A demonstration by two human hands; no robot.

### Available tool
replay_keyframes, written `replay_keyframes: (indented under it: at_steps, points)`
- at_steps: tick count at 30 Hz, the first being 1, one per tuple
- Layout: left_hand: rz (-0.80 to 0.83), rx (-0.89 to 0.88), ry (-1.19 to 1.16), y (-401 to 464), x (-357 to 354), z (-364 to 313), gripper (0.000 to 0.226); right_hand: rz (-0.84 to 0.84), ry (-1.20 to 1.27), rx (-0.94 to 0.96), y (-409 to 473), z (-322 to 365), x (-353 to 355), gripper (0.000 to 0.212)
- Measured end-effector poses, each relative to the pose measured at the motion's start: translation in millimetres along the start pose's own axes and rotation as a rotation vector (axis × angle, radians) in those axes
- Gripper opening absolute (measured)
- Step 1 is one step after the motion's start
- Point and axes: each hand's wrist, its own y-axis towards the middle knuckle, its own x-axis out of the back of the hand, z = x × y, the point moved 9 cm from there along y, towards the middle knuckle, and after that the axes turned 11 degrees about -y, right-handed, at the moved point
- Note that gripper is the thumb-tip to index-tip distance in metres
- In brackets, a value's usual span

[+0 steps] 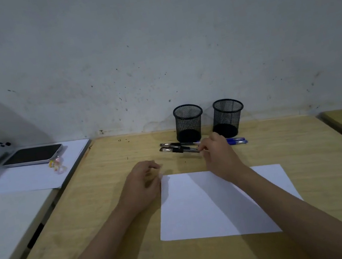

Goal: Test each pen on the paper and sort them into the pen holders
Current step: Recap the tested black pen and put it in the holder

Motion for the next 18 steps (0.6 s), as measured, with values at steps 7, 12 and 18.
replay_keyframes:
  at_steps: [7,12,18]
  points:
    - [-0.198,-0.345,0.153,10,1,-77,0.039,-0.316,-0.031,0.213,-24,6,79,0.011]
    - [-0.227,-0.439,0.114,8,-2,-84,0.023,-0.462,-0.061,0.255,-37,11,89,0.012]
    - [-0.34,-0.324,-0.159,2,0,-81,0.022,-0.35,0.631,-0.37,-50,-21,66,0.087]
